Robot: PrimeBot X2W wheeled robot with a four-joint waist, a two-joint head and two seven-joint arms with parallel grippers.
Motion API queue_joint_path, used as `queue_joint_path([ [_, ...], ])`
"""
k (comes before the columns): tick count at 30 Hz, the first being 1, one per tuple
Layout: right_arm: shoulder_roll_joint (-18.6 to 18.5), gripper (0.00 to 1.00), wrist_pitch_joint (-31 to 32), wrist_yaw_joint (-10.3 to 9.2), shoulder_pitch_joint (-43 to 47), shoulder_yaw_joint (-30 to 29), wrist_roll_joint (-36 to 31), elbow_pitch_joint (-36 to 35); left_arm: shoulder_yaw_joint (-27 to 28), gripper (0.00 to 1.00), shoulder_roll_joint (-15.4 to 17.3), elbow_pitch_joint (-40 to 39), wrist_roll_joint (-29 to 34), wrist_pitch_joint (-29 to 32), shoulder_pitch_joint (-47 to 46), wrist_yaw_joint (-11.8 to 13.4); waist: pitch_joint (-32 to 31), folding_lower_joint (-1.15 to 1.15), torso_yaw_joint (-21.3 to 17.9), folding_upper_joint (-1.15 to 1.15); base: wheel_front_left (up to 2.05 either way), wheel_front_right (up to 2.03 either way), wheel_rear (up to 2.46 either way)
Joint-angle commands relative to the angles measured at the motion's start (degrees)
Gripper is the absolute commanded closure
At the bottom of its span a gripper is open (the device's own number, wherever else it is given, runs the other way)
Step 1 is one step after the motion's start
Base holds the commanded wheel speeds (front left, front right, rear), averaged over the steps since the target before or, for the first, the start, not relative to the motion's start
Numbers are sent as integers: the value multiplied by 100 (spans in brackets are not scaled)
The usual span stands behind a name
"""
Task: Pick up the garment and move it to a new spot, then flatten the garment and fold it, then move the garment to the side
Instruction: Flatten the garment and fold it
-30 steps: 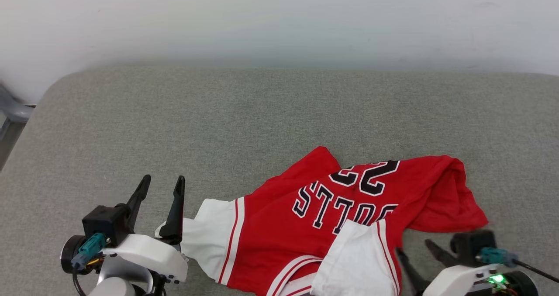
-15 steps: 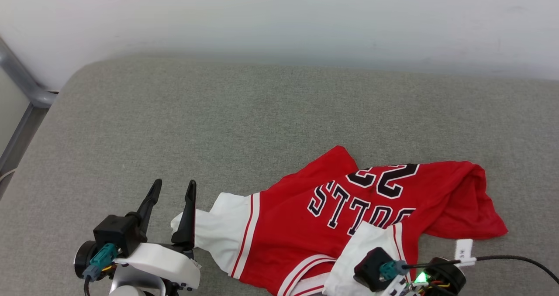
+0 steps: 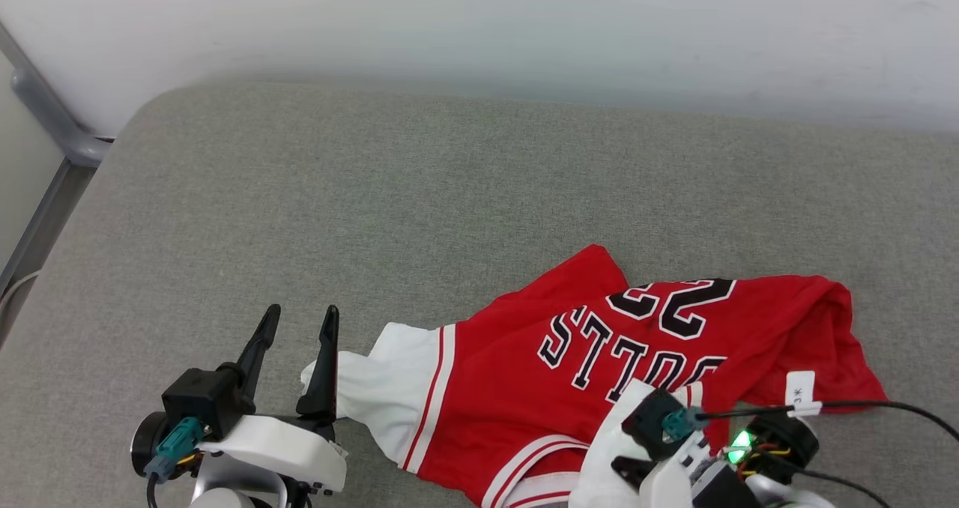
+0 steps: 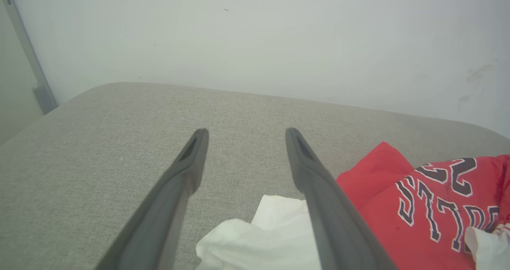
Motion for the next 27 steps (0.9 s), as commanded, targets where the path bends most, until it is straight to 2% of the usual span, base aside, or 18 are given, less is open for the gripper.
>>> queue_joint_path([
  [1,49,100,-45,-5,39,-204,-72,-99,53,0,-19,10,45,-24,47,-17,-13,0,-65,0,0,0,0],
  [9,540,100,-285,-5,548,-1899,-367,-560,140,0,-12,-11,146,-19,99,-56,-68,0,-390,0,0,0,0],
  [17,1395,100,-1113,-5,1030,-3545,-566,-586,140,0,32,-20,187,-19,40,-69,-70,0,-649,0,0,0,0],
  [22,1734,100,-1913,-5,1205,-4070,-725,-431,125,0,42,-3,188,-19,25,-70,-104,0,-713,0,0,0,0],
  [27,1826,100,-2312,-5,1310,-4176,-703,-264,109,0,54,4,182,-19,45,-69,-141,0,-737,0,0,0,0],
])
